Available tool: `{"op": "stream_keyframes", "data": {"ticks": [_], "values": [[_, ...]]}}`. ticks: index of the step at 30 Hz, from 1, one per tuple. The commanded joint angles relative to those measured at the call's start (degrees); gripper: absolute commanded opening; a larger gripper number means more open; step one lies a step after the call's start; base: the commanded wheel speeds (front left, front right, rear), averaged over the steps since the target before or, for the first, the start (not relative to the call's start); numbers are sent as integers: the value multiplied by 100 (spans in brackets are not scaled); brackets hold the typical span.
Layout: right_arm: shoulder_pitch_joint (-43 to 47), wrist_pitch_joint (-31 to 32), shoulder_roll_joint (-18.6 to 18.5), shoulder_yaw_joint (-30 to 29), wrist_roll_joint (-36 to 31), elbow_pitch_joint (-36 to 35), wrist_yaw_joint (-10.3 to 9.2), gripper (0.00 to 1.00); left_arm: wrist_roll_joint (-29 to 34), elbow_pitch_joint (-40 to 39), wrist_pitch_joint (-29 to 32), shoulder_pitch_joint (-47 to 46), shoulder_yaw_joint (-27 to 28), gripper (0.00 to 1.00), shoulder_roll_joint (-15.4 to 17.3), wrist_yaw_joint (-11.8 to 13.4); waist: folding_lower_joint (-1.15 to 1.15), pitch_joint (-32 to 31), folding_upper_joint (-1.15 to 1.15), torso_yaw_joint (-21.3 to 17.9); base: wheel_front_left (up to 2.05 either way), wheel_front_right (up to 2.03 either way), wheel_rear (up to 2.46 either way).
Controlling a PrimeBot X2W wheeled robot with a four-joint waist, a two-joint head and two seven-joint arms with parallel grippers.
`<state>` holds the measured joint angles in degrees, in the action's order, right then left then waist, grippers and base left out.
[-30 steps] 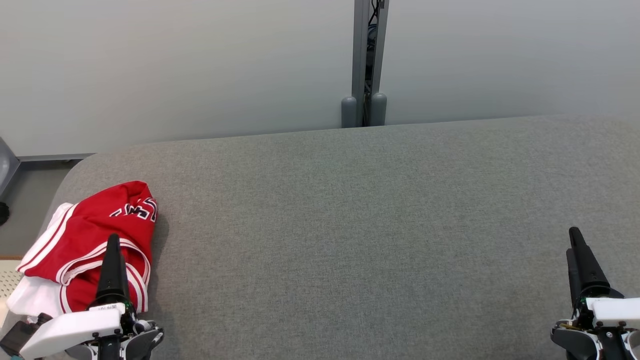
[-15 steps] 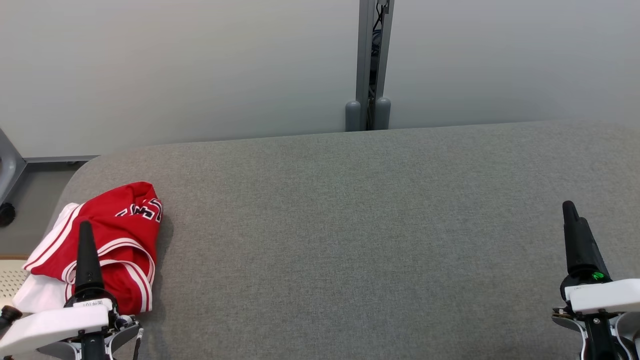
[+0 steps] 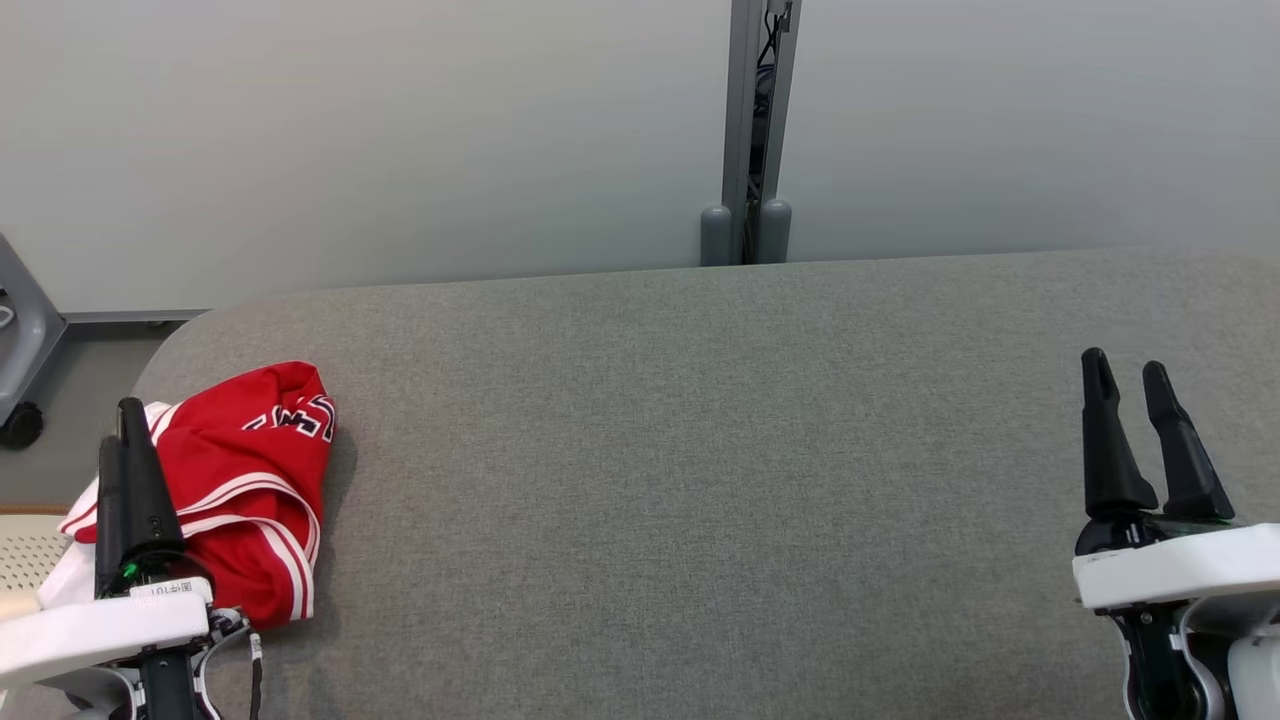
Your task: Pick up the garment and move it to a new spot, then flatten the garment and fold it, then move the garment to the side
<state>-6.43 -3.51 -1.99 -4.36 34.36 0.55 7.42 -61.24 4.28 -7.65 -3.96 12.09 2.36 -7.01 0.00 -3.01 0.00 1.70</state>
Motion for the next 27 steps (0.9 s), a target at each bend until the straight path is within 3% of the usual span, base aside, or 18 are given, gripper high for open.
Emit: {"op": "stream_keyframes", "data": {"ticks": [1, 13, 20, 27], "values": [[-75, -83, -66, 80, -338, -158, 8, 100, 259, -197, -43, -38, 7, 100, 37, 4, 0, -10, 0, 11, 0, 0, 0], [42, -304, -110, 293, -1370, -315, 9, 100, 1546, -727, -187, 231, -579, 100, 41, 326, 0, -95, 0, 52, 0, 0, 0], [175, -456, -85, 384, -1968, -205, 9, 100, 2896, -725, -281, 442, -1227, 100, 44, 449, 0, -166, 0, 39, 0, 0, 0], [375, -556, -80, 301, -2076, 109, 7, 100, 3525, -542, -351, 564, -1553, 100, 47, 639, 0, -233, 0, 44, 0, 0, 0]]}}
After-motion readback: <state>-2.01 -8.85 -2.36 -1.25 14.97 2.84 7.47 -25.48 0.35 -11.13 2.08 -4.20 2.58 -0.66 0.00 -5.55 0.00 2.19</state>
